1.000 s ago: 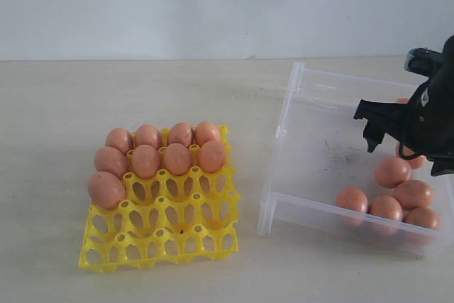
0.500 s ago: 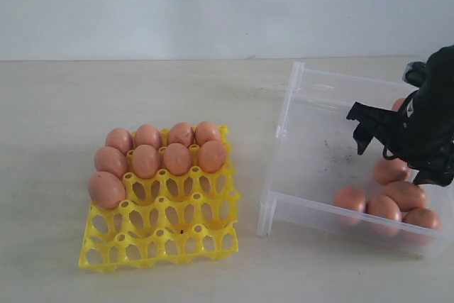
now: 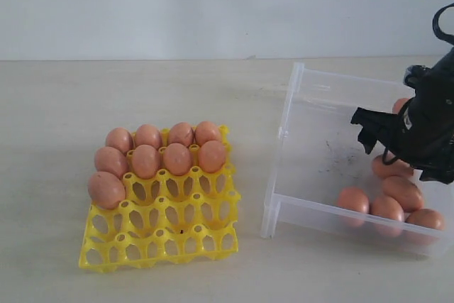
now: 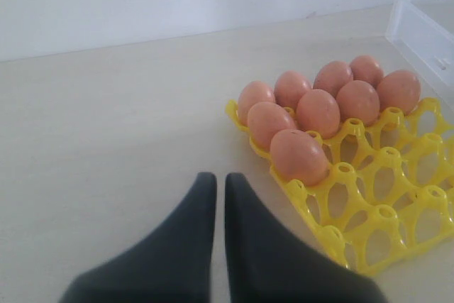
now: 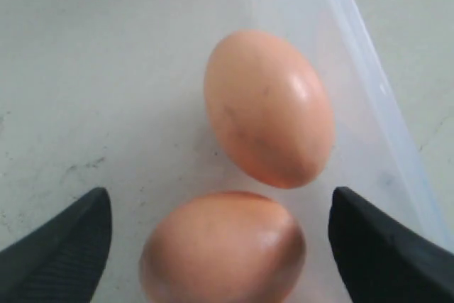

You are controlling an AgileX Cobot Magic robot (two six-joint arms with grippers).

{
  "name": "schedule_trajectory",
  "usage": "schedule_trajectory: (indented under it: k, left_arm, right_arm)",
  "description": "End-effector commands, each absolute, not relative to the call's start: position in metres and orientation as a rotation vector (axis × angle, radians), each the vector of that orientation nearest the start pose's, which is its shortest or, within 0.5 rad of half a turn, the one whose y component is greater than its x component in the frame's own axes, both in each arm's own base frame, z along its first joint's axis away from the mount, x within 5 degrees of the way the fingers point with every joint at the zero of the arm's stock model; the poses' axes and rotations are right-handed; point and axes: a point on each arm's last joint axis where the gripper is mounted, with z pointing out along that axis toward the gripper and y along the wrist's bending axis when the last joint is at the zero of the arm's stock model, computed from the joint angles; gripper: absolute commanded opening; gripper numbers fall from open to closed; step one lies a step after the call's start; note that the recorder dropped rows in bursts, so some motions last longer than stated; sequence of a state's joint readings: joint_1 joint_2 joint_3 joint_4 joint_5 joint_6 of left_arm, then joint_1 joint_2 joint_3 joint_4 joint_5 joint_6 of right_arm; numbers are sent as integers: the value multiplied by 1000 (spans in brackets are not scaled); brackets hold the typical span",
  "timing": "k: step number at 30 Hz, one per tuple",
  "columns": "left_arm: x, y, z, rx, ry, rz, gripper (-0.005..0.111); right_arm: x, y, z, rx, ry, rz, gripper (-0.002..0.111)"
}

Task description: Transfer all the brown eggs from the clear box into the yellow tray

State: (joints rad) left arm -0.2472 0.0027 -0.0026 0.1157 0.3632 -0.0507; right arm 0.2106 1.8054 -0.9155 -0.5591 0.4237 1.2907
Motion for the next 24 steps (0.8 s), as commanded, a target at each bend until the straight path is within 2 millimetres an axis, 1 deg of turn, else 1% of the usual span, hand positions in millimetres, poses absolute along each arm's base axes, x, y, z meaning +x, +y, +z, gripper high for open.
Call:
schedule_trajectory:
  k: [1,4,5,6,8,13,16,17,21,22,24]
  left_arm:
    - [52,-10,181,251,1825,-104,4]
    - [52,-10,181,251,1825,-104,4]
    - [52,-10,181,251,1825,-104,4]
    - [52,-10,181,251,1825,-104,4]
    - [52,-10,181,251,1825,-104,4]
    - [52,-10,181,251,1825,-104,4]
    - [52,-10,181,251,1825,-104,4]
    - [52,-10,181,251,1825,-104,4]
    - [52,-10,181,251,1825,-104,4]
    - [52,-10,181,251,1825,-104,4]
    - [52,-10,181,251,1825,-104,4]
  right_arm:
    - [329,47,144,711,2550,-28,71]
    - [330,48,145,747,2530,9,71]
    - [331,50,145,729,2526,30,71]
    - [333,52,146,671,2527,48,71]
    - [334,53,146,508,2547,29,71]
    - [328,47,153,59,2633,-182,71]
    - [321,44,163,-81,2666,-264,71]
    - [319,43,168,-133,2672,-279,71]
    - [304,46,183,-545,2725,-280,71]
    - [300,45,186,-573,2740,-289,71]
    - [299,40,193,-453,2766,-279,71]
